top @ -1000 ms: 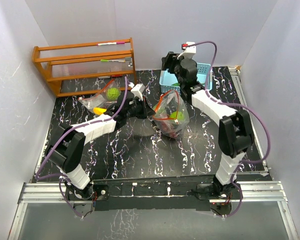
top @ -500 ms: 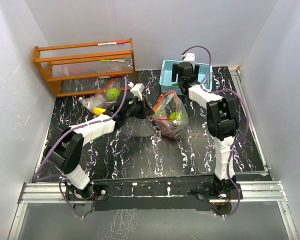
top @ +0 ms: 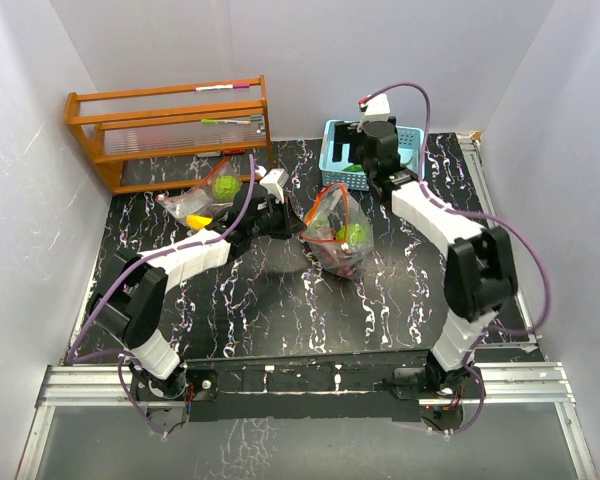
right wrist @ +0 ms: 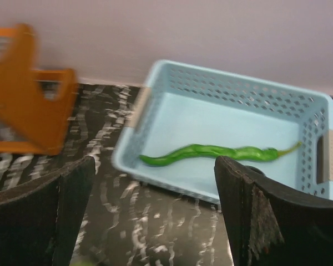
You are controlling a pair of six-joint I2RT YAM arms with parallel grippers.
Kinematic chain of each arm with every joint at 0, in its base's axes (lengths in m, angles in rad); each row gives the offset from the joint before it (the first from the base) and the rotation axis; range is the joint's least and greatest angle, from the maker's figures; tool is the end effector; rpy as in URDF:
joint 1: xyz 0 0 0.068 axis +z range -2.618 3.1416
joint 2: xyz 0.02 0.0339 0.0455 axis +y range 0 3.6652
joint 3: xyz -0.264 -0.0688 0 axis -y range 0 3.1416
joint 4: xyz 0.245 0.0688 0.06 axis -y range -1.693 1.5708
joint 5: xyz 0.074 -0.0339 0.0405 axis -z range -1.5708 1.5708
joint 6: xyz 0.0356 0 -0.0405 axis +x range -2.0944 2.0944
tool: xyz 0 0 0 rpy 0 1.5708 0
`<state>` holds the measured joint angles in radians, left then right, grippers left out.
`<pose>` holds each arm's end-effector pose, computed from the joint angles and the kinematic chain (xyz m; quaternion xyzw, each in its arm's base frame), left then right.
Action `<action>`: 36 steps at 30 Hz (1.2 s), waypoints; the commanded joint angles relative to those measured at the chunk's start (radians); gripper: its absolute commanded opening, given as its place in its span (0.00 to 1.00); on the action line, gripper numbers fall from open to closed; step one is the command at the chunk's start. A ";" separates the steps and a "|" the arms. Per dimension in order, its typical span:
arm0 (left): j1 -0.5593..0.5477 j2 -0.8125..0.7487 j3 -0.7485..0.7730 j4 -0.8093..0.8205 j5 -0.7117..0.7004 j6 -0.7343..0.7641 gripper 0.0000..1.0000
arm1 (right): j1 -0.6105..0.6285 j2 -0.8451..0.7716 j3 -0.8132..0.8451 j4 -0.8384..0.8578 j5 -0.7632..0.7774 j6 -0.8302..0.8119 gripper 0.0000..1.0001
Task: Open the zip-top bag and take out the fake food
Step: Adjust the zipper food storage bag at the center of the board.
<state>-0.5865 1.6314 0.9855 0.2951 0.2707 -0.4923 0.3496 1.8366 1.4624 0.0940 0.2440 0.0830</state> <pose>0.3024 -0.2124 0.2402 0.1155 0.8076 -0.3864 0.4302 0.4197 0.1439 0.3045 -0.0328 0.7957 0.0332 0.6039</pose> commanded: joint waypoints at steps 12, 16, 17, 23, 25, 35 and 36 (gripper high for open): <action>-0.004 -0.024 0.088 -0.033 -0.053 0.025 0.00 | 0.131 -0.379 -0.352 0.120 -0.466 0.116 0.59; -0.004 -0.052 0.129 -0.065 -0.065 0.045 0.00 | 0.130 -0.382 -0.419 0.064 -0.391 0.119 0.56; -0.005 -0.060 0.138 -0.074 -0.070 0.052 0.00 | 0.130 -0.381 -0.429 0.048 -0.372 0.117 0.56; -0.004 -0.085 0.199 -0.107 -0.083 0.076 0.00 | 0.130 -0.376 -0.453 -0.033 -0.306 0.113 0.54; -0.004 -0.096 0.219 -0.115 -0.095 0.079 0.00 | 0.130 -0.375 -0.441 -0.056 -0.316 0.113 0.54; -0.004 -0.158 0.380 -0.185 -0.106 0.124 0.00 | 0.177 -0.378 -0.371 -0.070 -0.543 0.138 0.54; -0.004 -0.159 0.392 -0.187 -0.092 0.115 0.00 | 0.194 -0.373 -0.368 -0.062 -0.555 0.146 0.54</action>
<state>-0.5877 1.5520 1.2934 0.1055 0.1703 -0.3927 0.4931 1.4746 1.0252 -0.0048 -0.2028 0.1993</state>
